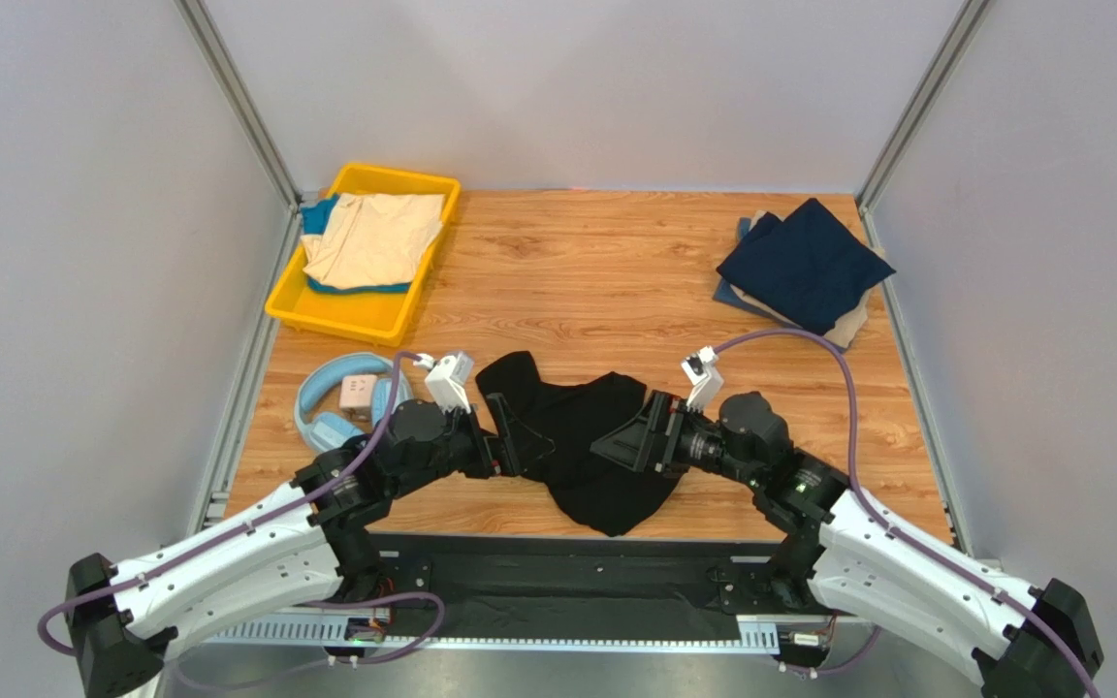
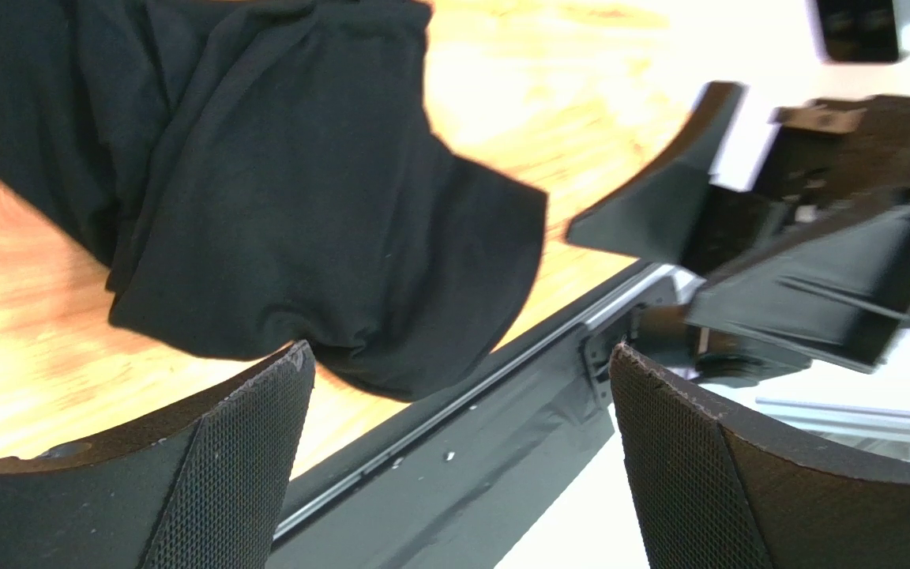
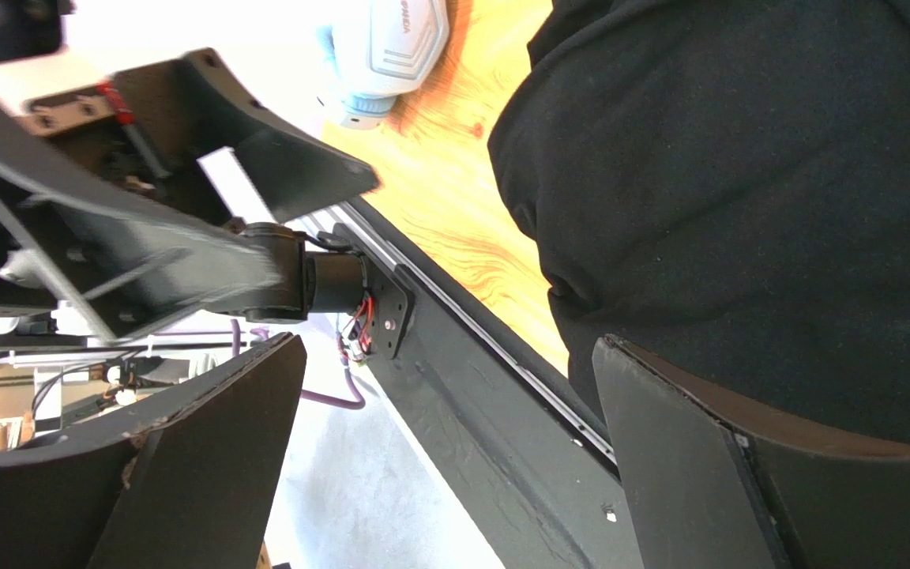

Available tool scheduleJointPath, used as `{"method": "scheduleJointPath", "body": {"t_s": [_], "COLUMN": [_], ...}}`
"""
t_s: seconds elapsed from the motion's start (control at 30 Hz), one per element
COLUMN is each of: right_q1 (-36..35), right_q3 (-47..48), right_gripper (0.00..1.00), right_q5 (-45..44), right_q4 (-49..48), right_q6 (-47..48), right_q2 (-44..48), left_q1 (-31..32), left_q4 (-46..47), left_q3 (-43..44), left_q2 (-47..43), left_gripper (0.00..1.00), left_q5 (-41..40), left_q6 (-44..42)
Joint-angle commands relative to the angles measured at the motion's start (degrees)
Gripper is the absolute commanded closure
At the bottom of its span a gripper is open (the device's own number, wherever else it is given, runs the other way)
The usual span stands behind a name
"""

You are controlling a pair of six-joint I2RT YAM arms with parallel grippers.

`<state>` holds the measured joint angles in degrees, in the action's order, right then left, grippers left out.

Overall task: Fold and stack the t-shirts
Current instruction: Flatten out the tshirt

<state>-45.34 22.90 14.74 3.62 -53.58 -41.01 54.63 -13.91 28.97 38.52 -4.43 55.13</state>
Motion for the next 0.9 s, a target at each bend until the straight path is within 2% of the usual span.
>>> {"method": "scheduleJointPath", "body": {"t_s": [0.0,0.27,0.47,0.53,0.6,0.7,0.87], "right_q1": [0.69,0.78,0.87,1.04,2.18,5.7,8.95], "right_q3": [0.57,2.68,11.11,14.78,17.17,21.31,26.84], "right_gripper": [0.0,0.0,0.0,0.0,0.0,0.0,0.0], "right_q5": [0.11,-1.65,-13.5,-21.1,-24.22,-24.5,-22.75], "right_q4": [-0.54,3.68,19.83,26.6,31.42,33.56,30.4], "right_q6": [-0.73,0.41,7.33,8.49,10.85,14.02,18.51], "right_q2": [2.16,1.9,-0.29,-4.41,-10.62,-20.28,-29.9], "left_q1": [-0.23,-0.23,-0.23,-0.23,-0.32,-0.58,-1.19], "left_q4": [0.99,4.77,-0.15,0.02,1.08,1.78,2.31], "left_q3": [1.26,-1.99,-1.63,-2.34,-3.57,-4.97,-5.68], "left_q2": [0.94,-3.1,-3.72,-4.94,-5.65,-6.97,-7.15], "left_gripper": [0.0,0.0,0.04,0.04,0.04,0.04,0.05], "left_q5": [0.91,0.56,-1.81,-2.34,-2.43,-2.26,-1.2], "left_q6": [0.41,0.41,2.43,2.7,2.96,3.93,4.02]}}
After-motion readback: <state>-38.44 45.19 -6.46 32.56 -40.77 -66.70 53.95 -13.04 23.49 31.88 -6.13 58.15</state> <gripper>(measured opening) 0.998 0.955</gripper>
